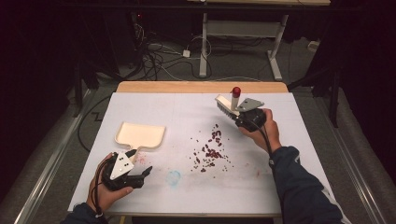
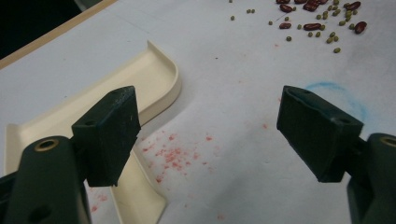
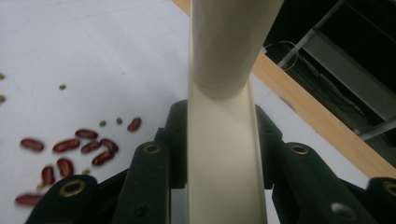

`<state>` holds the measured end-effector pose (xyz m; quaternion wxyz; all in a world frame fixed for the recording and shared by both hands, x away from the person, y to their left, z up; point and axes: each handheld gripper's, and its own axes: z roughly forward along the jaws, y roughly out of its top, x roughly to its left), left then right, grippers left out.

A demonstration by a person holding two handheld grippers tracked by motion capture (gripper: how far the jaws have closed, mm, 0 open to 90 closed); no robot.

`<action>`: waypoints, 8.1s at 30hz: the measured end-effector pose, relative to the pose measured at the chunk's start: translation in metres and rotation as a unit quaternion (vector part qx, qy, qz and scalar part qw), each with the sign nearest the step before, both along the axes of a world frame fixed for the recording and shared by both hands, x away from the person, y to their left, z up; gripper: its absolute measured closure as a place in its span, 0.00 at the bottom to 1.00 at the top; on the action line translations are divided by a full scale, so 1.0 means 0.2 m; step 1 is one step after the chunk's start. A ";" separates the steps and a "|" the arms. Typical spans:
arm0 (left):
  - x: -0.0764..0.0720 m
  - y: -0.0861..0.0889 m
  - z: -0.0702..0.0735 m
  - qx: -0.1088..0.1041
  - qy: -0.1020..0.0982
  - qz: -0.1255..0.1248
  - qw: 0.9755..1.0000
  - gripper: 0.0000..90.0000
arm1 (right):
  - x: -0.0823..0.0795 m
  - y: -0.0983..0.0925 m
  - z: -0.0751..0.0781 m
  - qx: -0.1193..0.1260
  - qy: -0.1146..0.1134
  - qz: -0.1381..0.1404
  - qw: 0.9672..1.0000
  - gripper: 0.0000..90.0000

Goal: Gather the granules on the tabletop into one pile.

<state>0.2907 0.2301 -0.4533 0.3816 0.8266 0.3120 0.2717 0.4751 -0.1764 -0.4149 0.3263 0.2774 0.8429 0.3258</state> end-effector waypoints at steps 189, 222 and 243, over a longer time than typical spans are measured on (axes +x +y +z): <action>-0.03 -0.08 0.00 0.039 0.009 -0.040 0.998 0.21 | -0.70 -0.11 -0.11 0.055 0.034 0.010 0.998 0.75; -0.05 -0.07 0.01 0.037 0.005 -0.043 0.998 0.21 | -0.72 0.08 -0.02 0.114 -0.010 -0.060 0.992 0.75; -0.04 -0.10 0.00 0.044 0.015 -0.050 0.998 0.21 | -0.71 0.24 -0.12 0.095 0.030 -0.034 0.994 0.75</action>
